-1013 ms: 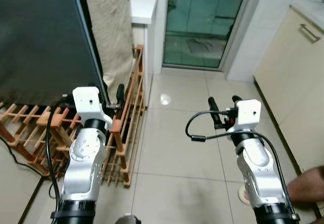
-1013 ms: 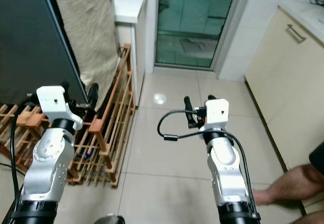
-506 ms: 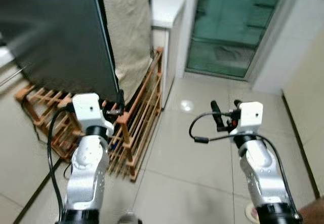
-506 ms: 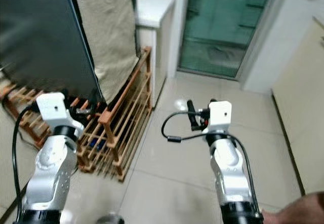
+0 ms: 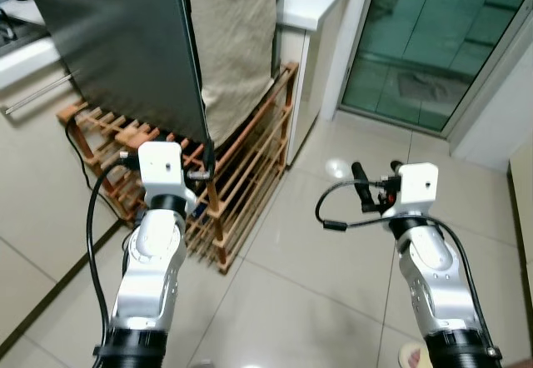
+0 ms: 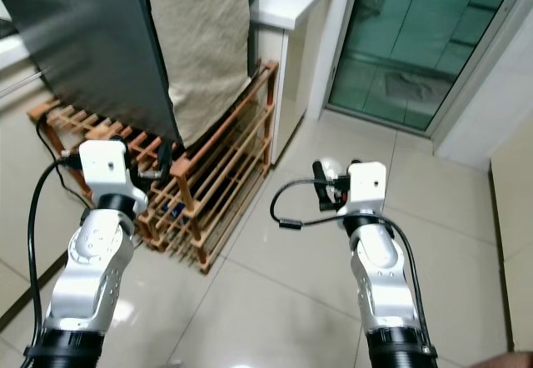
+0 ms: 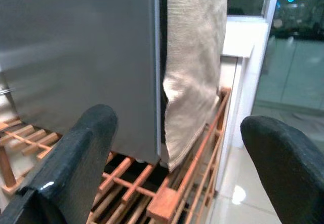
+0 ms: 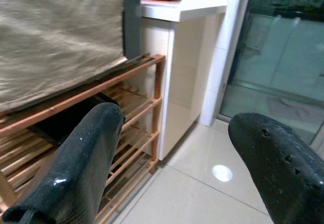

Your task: Restocking fridge

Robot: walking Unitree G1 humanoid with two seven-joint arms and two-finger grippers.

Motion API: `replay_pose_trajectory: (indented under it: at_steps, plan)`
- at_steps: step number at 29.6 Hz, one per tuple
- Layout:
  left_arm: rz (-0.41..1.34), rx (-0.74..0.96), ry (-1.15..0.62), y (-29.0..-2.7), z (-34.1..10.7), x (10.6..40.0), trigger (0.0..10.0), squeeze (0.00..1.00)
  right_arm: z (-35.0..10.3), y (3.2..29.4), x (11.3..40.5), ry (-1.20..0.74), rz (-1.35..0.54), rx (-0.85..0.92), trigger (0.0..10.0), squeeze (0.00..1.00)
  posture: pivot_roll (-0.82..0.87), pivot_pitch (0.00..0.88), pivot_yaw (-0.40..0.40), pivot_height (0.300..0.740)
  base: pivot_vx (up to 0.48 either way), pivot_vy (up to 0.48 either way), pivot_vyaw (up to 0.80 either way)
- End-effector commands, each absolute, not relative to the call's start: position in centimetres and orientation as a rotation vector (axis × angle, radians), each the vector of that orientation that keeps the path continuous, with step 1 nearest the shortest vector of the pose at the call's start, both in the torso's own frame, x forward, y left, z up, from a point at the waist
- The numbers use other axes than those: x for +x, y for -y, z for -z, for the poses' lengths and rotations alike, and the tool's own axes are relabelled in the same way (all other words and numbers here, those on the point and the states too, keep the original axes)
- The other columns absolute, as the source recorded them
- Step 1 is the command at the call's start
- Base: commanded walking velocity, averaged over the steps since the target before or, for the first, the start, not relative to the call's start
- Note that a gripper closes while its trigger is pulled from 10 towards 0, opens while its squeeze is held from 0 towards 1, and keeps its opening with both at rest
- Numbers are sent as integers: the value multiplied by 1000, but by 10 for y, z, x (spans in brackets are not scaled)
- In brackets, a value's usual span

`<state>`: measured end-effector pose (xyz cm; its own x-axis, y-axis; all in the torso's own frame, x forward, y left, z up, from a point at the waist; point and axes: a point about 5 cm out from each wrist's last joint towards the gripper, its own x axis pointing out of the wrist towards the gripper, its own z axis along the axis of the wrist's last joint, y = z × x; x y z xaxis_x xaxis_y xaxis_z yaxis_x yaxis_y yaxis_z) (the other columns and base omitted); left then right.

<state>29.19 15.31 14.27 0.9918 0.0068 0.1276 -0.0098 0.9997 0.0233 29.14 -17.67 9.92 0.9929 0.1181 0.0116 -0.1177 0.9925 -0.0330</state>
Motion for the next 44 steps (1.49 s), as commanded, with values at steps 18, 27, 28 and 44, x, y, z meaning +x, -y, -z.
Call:
replay_pose_trajectory:
  at_steps: [18, 27, 28, 44]
  plan:
    - [41, -13, 180, -147, -150, 290, 10000, 0, -105, 177, 292, 40, -89, -54, 10000, 82, -105, 0, -4, 740, 291, 0, 214]
    - [-21, -64, 205, -153, -155, 290, 10000, 0, -109, 176, 293, 61, -101, -66, 10000, 82, -106, 0, -8, 740, 355, 0, 0]
    - [-21, -64, 205, -153, -155, 290, 10000, 0, -109, 176, 293, 61, -101, -66, 10000, 82, -106, 0, -8, 740, 0, 0, 0]
    - [2, -36, 199, -146, -160, 297, 10000, 0, -112, 173, 295, 79, -139, -66, 10000, 129, -105, 0, -5, 740, 0, 0, 43]
